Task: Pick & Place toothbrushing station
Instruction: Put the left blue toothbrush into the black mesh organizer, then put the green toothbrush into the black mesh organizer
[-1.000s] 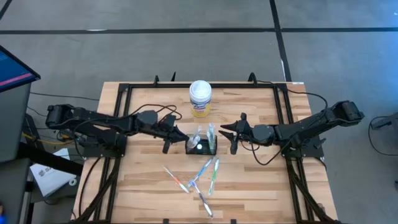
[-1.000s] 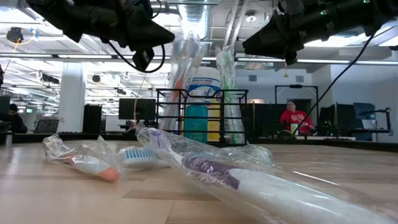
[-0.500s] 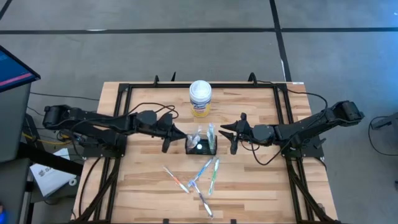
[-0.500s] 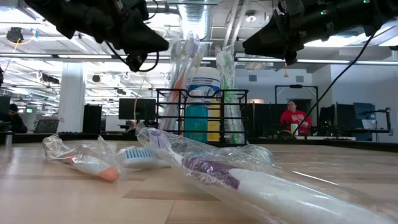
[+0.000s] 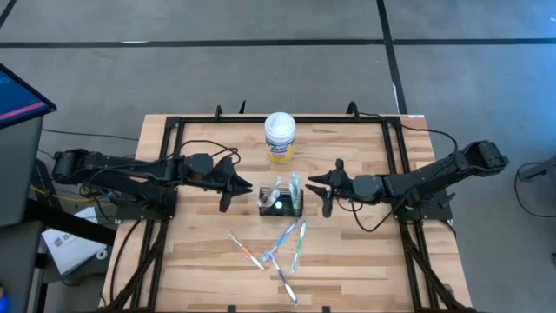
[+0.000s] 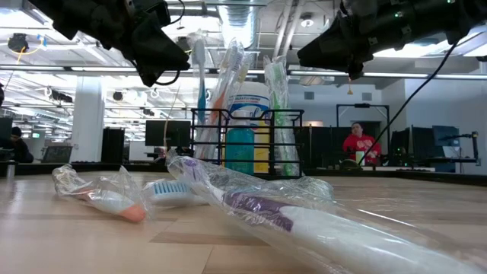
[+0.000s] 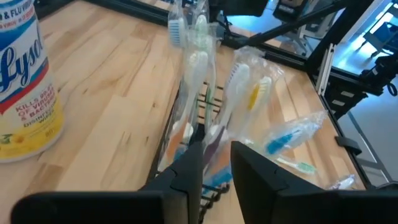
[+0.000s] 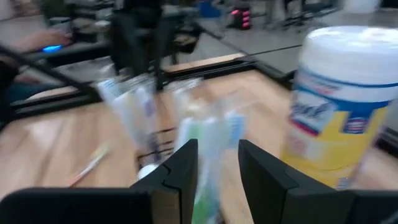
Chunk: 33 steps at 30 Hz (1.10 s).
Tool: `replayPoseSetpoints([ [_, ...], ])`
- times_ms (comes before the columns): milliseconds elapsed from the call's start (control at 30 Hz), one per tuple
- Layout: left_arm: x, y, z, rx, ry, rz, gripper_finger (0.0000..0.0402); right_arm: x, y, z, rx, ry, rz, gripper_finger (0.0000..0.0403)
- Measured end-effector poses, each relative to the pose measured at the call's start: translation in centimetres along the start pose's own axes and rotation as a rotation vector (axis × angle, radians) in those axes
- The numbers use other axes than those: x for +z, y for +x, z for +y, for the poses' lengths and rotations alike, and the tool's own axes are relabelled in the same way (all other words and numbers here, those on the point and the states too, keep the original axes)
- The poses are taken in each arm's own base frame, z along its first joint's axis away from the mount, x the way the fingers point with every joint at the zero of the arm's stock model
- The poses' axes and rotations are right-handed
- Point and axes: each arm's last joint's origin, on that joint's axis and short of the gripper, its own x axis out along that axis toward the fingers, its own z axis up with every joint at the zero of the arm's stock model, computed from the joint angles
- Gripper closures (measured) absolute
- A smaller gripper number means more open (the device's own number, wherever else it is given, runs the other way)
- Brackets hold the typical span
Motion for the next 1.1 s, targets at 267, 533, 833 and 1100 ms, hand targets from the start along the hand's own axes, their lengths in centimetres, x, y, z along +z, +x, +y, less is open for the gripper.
replayPoseSetpoints([
  [267,-0.4,-0.2,-0.8,-0.034,0.012,0.028,0.0327,-1.0,-0.5,1.3,0.229,-0.009,0.117,0.0296],
  [533,-0.6,-0.2,-1.6,-0.067,0.026,0.037,0.0332,-4.7,0.2,3.9,0.338,-0.059,0.257,0.0296],
  [833,-0.6,-0.2,-1.7,-0.073,0.029,0.039,0.0335,-7.2,2.4,8.2,0.409,-0.157,0.321,0.0296],
  [1100,-0.6,-0.2,-1.7,-0.072,0.028,0.038,0.0336,-8.1,4.9,11.7,0.362,-0.381,0.618,0.0296],
])
